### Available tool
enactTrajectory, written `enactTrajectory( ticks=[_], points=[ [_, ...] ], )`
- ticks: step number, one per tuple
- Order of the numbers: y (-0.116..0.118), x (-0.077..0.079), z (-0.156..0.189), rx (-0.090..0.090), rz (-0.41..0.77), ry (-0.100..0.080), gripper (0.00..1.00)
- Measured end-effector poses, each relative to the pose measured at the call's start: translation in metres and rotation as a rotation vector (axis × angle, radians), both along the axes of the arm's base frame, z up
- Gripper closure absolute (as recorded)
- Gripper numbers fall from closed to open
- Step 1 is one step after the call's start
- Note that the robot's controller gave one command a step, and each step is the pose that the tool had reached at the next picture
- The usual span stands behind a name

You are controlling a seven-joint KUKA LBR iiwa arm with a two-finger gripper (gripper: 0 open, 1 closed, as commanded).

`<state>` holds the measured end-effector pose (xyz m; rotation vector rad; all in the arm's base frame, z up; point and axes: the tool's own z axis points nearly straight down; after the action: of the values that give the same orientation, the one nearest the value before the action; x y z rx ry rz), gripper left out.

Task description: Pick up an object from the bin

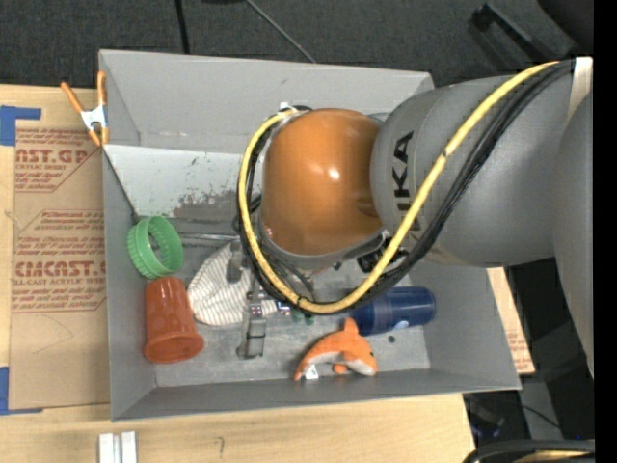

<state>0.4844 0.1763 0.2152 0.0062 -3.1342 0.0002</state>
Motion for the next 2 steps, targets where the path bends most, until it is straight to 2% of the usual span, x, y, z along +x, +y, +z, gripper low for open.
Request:
enactTrajectory(
  ticks=[1, 2],
  points=[
    [-0.001, 0.002, 0.005, 0.002, -0.003, -0.008, 0.00],
    [-0.029, 0.059, -0.032, 0.002, 0.117, -0.013, 0.00]
  ],
)
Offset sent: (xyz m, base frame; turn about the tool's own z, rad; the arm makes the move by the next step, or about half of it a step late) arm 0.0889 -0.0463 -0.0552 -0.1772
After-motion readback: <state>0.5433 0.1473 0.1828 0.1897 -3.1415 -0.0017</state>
